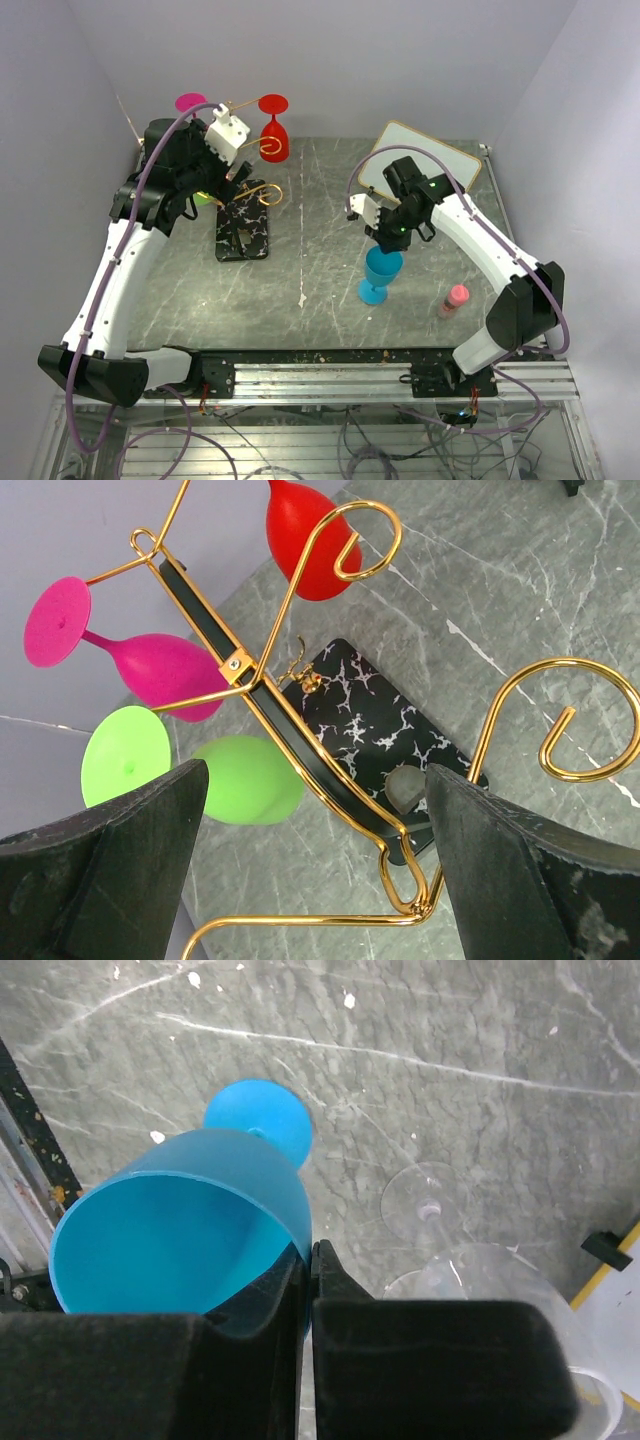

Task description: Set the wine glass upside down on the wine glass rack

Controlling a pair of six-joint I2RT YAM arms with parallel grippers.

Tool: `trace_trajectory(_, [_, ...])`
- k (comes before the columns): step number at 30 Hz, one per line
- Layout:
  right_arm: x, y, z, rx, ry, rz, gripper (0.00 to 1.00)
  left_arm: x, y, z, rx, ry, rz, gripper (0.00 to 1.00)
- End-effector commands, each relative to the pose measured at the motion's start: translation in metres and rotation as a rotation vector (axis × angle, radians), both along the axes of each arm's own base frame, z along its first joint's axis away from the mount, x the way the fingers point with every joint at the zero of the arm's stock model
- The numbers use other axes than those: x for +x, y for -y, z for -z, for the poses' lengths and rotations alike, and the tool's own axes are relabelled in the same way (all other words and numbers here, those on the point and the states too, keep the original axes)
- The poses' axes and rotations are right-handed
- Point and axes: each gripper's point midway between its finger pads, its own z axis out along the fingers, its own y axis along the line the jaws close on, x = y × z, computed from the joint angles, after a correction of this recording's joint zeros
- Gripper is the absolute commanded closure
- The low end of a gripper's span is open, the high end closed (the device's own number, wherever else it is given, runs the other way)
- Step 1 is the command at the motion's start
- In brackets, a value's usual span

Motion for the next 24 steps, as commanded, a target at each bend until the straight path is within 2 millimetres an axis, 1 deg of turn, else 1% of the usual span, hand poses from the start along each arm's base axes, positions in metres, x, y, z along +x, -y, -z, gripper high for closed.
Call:
trace_trajectory(1, [-0.002, -0.016, -0.025, 0.087, 0.016, -0.061, 1.0, -0.003, 0.003, -0.005, -0.045, 0.008, 0.008, 0.0])
trace_trajectory(5, [0.004, -0.028, -0.054, 0.162, 0.078, -0.094, 1.0, -0.007, 0.002, -0.012, -0.103, 0.019, 0.016, 0.0])
trace_trajectory(8, [0.015, -0.037, -0.083, 0.226, 0.161, -0.105, 1.0, -0.014, 0.002, -0.016, -0.105, 0.033, 0.063, 0.01])
trace_trajectory(10, [0.024, -0.041, -0.103, 0.268, 0.216, -0.106, 1.0, -0.015, 0.003, -0.021, -0.129, 0.04, 0.057, 0.0])
trace_trajectory(13, [0.039, -0.048, -0.14, 0.346, 0.299, -0.096, 1.0, -0.007, 0.0, -0.034, -0.22, 0.066, -0.027, 0.0])
trace_trajectory(15, [0.05, -0.053, -0.168, 0.405, 0.363, -0.087, 1.0, -0.01, 0.008, -0.038, -0.225, 0.07, 0.026, 0.0])
trace_trajectory(16, [0.056, -0.054, -0.18, 0.428, 0.395, -0.073, 1.0, -0.012, 0.011, -0.04, -0.23, 0.075, 0.046, 0.0])
trace_trajectory(18, [0.069, -0.055, -0.206, 0.481, 0.463, -0.033, 1.0, -0.01, 0.014, -0.048, -0.28, 0.087, 0.024, 0.0])
trace_trajectory(21, [0.089, -0.053, -0.245, 0.566, 0.568, 0.104, 1.0, -0.008, 0.021, -0.059, -0.334, 0.087, 0.014, 0.0])
trace_trajectory(24, [0.102, -0.051, -0.279, 0.66, 0.653, 0.221, 1.0, -0.008, 0.036, -0.069, -0.418, 0.062, 0.039, 0.02])
